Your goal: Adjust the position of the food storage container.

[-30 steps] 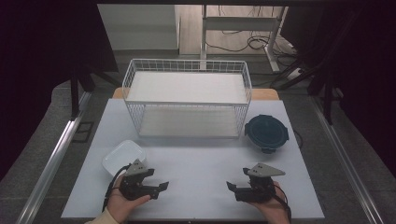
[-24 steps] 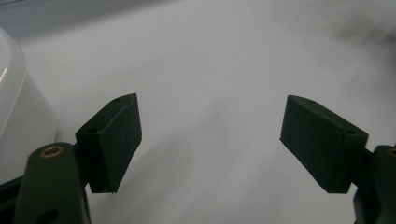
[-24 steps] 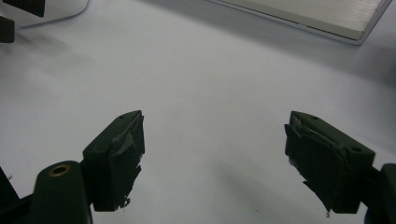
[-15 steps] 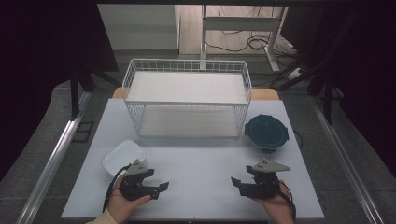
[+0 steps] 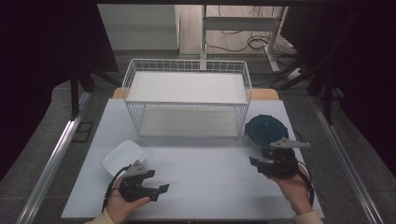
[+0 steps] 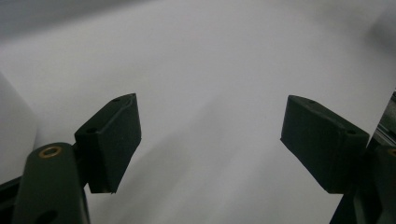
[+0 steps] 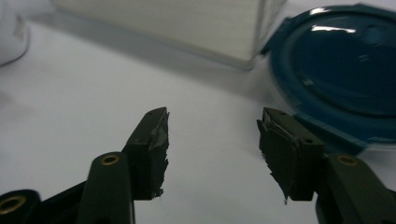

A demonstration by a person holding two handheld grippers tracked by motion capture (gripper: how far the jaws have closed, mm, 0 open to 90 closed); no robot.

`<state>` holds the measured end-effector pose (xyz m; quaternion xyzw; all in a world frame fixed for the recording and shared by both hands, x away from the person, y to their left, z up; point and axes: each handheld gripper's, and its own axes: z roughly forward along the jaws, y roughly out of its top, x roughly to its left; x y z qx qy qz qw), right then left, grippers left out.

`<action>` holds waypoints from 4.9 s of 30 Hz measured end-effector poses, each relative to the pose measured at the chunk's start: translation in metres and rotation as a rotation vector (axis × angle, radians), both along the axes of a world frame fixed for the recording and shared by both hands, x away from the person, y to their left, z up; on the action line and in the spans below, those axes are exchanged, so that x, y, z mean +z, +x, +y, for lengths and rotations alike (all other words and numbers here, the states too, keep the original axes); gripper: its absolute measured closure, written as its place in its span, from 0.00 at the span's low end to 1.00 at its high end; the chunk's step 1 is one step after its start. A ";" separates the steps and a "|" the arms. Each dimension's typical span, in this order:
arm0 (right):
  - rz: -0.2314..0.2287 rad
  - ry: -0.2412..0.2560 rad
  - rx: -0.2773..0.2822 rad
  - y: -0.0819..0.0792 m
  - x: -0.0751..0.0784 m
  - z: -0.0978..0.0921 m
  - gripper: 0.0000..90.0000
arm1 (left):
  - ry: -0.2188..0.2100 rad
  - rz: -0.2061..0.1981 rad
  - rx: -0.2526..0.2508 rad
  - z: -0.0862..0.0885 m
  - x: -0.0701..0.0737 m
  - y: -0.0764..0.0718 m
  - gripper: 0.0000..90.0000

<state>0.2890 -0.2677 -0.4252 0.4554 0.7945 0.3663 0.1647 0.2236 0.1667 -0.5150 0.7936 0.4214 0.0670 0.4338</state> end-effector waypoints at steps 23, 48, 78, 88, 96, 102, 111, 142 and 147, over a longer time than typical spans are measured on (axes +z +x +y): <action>0.135 -0.089 -0.153 0.146 0.018 -0.025 0.79 | 0.008 0.018 0.019 0.001 -0.004 0.004 0.22; 0.223 -0.190 -0.186 0.243 -0.018 -0.030 0.99 | -0.004 0.026 0.026 0.007 -0.005 0.006 0.22; 0.312 -0.190 -0.161 0.180 -0.022 -0.041 1.00 | -0.011 0.015 0.026 0.006 -0.001 0.003 0.23; 0.314 -0.177 -0.128 0.152 -0.022 -0.038 1.00 | -0.010 0.020 0.012 0.003 -0.002 0.003 0.23; 0.296 -0.167 -0.066 0.135 -0.024 -0.025 1.00 | -0.011 0.020 0.011 0.002 -0.001 0.003 0.23; 0.219 -0.145 -0.081 0.121 -0.013 -0.035 1.00 | -0.011 0.023 0.014 0.001 -0.002 0.003 0.23; 0.150 -0.114 -0.143 0.079 -0.002 -0.077 1.00 | -0.008 0.018 0.005 -0.002 -0.001 0.001 0.23; 0.207 -0.227 -0.128 0.059 -0.022 -0.080 1.00 | 0.004 0.026 0.000 -0.005 -0.004 0.001 0.22; 0.208 -0.228 -0.105 0.056 -0.022 -0.068 1.00 | 0.006 0.026 -0.001 -0.007 -0.004 0.001 0.23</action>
